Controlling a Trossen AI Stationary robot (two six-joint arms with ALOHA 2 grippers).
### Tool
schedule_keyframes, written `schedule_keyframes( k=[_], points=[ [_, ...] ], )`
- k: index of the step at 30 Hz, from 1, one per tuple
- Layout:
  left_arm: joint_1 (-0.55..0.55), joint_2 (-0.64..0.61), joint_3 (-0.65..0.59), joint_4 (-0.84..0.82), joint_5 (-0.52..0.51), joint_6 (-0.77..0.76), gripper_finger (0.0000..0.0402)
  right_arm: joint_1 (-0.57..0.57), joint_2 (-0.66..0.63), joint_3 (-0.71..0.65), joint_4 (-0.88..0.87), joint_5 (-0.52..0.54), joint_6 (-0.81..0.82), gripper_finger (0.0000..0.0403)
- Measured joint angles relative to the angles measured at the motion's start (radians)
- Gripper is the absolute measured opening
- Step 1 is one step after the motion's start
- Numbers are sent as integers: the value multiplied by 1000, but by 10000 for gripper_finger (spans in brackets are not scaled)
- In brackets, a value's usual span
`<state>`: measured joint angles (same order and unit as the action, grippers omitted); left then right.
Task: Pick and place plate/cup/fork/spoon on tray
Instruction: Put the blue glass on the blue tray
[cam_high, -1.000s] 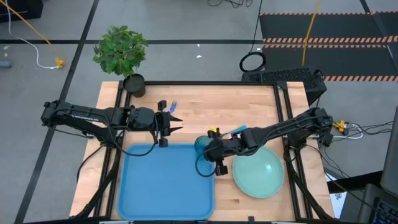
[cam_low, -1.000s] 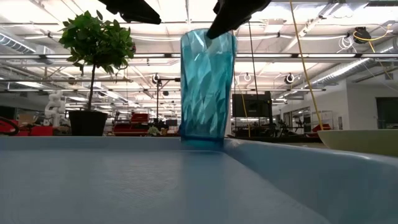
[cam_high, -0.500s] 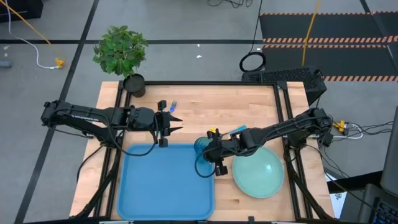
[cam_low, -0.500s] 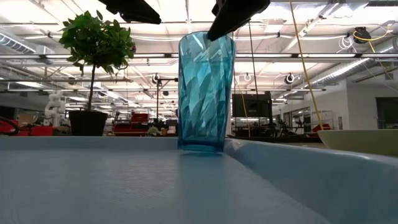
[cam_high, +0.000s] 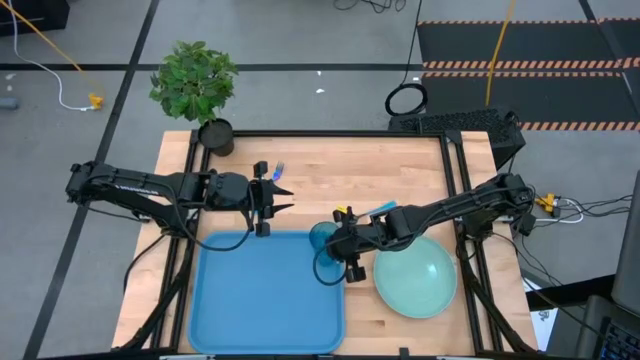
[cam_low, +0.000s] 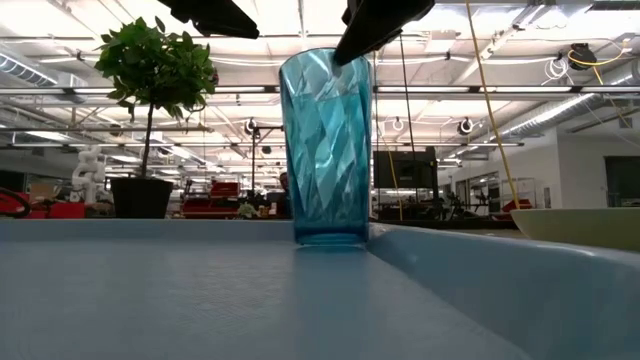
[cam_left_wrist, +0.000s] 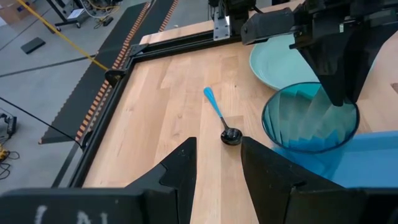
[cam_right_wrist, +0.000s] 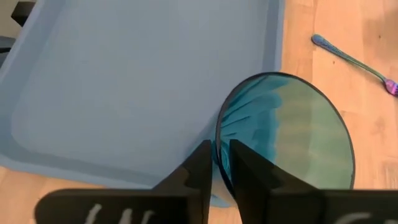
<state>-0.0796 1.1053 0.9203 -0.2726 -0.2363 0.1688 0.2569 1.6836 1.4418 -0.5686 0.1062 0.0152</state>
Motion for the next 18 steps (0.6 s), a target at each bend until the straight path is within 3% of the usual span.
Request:
schedule_keyframes(
  k=[18],
  points=[
    [0,0,0,0,0,-13,129,-1,-1,-77,37,29,25,71]
  ],
)
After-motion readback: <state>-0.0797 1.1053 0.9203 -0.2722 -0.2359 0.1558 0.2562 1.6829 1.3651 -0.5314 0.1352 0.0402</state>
